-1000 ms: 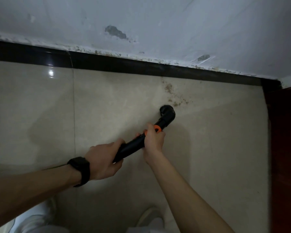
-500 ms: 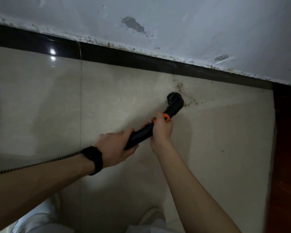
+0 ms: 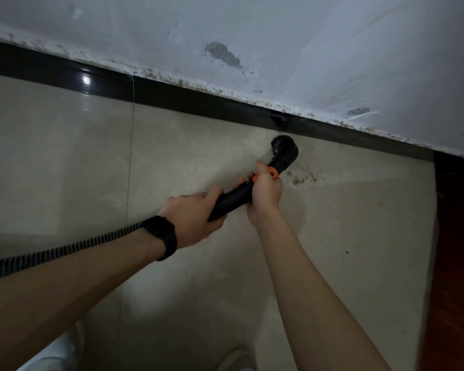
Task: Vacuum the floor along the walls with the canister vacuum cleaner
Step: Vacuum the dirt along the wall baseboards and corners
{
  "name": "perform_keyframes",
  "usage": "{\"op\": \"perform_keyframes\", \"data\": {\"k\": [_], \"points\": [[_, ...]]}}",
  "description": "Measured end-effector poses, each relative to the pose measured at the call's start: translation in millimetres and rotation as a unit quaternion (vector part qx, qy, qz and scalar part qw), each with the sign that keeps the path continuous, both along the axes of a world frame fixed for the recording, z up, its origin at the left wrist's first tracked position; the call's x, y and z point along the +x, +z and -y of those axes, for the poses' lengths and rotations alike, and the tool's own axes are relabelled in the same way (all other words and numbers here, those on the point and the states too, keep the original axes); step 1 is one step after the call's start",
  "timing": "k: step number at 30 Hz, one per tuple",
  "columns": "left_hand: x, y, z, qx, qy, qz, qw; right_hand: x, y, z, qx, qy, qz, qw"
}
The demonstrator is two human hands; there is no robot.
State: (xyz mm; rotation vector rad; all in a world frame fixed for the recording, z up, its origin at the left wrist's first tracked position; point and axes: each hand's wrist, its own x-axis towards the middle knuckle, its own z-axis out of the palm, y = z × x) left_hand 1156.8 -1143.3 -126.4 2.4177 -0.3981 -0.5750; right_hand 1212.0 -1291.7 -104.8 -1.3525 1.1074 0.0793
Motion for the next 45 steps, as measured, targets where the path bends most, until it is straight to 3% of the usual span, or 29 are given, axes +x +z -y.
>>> {"op": "perform_keyframes", "data": {"k": [10, 18, 29, 45], "points": [[14.0, 2.1, -2.1, -0.006, 0.018, -0.038, 0.999, 13.5, 8.4, -8.6, 0.01, 0.004, -0.002, 1.0], [-39.5, 7.1, -28.6, 0.019, -0.029, -0.079, 0.996, -49.1, -1.3, -23.8, 0.005, 0.005, -0.041, 0.999], [-76.6, 11.2, 4.7, 0.045, -0.126, -0.064, 0.989, -110.6, 9.7, 13.4, 0.018, -0.07, -0.02, 0.997], [-55.7, 9.0, 27.9, 0.05, -0.117, -0.05, 0.991, -89.5, 6.8, 34.8, 0.013, -0.069, 0.0, 0.998]]}}
